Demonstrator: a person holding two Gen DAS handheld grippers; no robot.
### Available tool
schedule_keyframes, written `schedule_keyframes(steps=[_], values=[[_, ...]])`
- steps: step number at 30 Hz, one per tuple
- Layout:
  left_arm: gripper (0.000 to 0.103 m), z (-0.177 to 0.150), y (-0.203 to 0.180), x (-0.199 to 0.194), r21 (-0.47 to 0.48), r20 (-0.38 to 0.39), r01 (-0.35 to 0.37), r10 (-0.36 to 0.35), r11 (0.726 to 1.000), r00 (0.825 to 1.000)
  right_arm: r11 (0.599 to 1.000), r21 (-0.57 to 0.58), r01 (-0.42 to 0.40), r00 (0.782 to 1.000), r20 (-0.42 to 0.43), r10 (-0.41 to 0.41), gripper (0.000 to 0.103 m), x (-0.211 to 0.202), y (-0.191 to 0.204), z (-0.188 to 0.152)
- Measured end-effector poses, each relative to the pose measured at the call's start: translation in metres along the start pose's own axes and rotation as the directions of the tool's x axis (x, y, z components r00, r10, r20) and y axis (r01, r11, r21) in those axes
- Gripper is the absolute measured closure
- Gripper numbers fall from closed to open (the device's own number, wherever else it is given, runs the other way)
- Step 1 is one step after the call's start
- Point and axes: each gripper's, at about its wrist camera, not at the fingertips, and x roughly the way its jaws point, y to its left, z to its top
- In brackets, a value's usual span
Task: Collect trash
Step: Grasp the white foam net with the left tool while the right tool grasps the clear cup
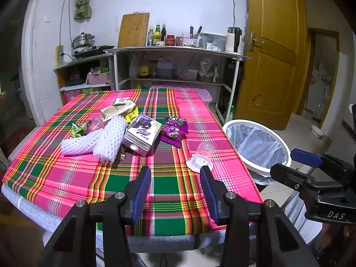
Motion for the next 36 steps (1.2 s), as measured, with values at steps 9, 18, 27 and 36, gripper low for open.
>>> schedule_keyframes(steps=[9,18,27,36], values=[[0.058,0.0,0.001,-0.001,0.001,0.001,0.0,0.0,1.0,1.0,1.0,-0.001,0.0,1.0,-0.001,0.0,0.025,0.001,0.001,-0.001],[0.057,0.0,0.001,-0.001,0.001,0.0,0.001,-0.001,1.0,1.0,1.0,0.0,0.001,1.0,-0.001,-0.001,0.025,0.002,0.001,-0.001],[0.058,-0.002,0.008,0.004,-0.015,-0.013,-0.001,0.001,1.0,1.0,0.999,-0.007,-0.038,0.999,-0.016,0.038,0.025,0.011,0.008,-0.003],[0.058,0.0,0.048,0.021,-0.098,-0.018,-0.042,0.041,0.994,0.999,0.994,-0.074,-0.082,0.994,-0.079,0.076,0.025,0.049,0.023,0.009]])
